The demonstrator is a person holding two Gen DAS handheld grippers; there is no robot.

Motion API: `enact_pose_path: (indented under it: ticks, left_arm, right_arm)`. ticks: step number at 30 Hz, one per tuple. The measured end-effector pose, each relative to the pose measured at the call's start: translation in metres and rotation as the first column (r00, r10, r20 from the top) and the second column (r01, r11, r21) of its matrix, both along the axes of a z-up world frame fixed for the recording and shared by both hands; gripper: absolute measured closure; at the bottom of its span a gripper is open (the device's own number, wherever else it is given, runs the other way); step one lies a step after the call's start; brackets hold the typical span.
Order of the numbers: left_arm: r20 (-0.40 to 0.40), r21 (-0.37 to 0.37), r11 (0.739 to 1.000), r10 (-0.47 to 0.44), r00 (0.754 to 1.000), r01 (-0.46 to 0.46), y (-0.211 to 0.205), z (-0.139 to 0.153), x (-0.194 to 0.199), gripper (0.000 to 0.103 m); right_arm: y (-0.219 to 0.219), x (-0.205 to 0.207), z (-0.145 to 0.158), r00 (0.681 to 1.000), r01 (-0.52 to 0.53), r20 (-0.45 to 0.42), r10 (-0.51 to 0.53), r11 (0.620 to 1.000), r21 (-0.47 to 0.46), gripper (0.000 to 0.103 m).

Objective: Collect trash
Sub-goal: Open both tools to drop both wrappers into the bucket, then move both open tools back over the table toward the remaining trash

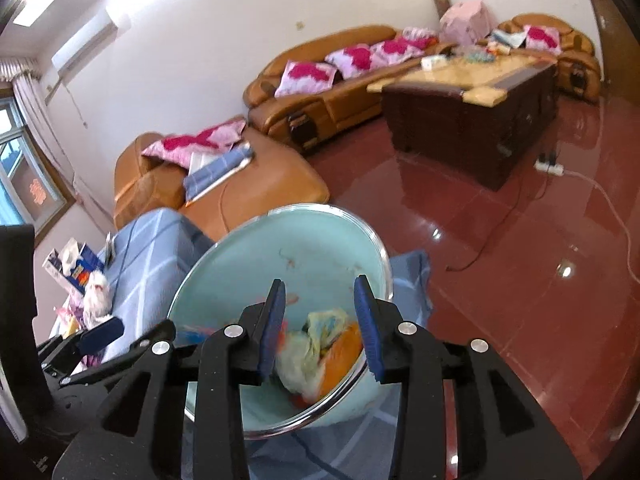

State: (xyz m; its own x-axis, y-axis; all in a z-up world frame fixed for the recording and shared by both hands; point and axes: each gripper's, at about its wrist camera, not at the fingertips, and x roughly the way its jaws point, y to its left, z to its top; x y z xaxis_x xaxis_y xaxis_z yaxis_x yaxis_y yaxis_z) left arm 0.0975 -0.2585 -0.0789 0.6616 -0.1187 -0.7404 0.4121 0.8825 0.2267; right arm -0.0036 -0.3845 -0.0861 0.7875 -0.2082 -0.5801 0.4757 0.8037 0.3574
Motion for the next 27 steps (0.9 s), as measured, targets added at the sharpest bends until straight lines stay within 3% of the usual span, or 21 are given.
enact_pose_path:
  ticks: [3,5,7,12,18,27]
  left_arm:
    - [0.017,-0.024,1.000,0.007,1.000,-0.007,0.006,0.008,-0.004,0.022]
    - [0.031,-0.031,0.999,0.007,0.999,-0.006,0.012,0.013,-0.007,0.020]
    - [0.040,-0.043,0.999,0.014,0.999,-0.012,0.018,0.018,-0.009,0.018]
    - [0.070,-0.070,0.997,0.027,0.997,-0.022,0.036,0.031,-0.012,0.011]
    - [0.100,-0.089,0.994,0.065,0.993,-0.056,0.064,0.041,-0.012,0.010]
    - [0.118,-0.059,0.991,0.129,0.985,-0.123,0.122,0.033,-0.009,0.006]
  right_arm:
    - [0.001,-0.004,0.006,1.000,0.026,0.006,-0.026,0.999,-0.038,0.063]
    - [0.001,-0.007,0.009,0.999,0.051,0.015,-0.050,0.997,-0.059,0.049]
    - [0.001,-0.011,0.012,0.997,0.067,0.029,-0.065,0.995,-0.068,0.044]
    - [0.007,-0.013,0.019,0.998,0.041,0.045,-0.037,0.994,-0.098,0.041]
    - [0.017,-0.014,0.025,0.999,0.027,0.043,-0.022,0.993,-0.116,0.037]
    - [0.042,-0.010,0.034,0.998,-0.042,0.038,0.048,0.988,-0.147,0.037]
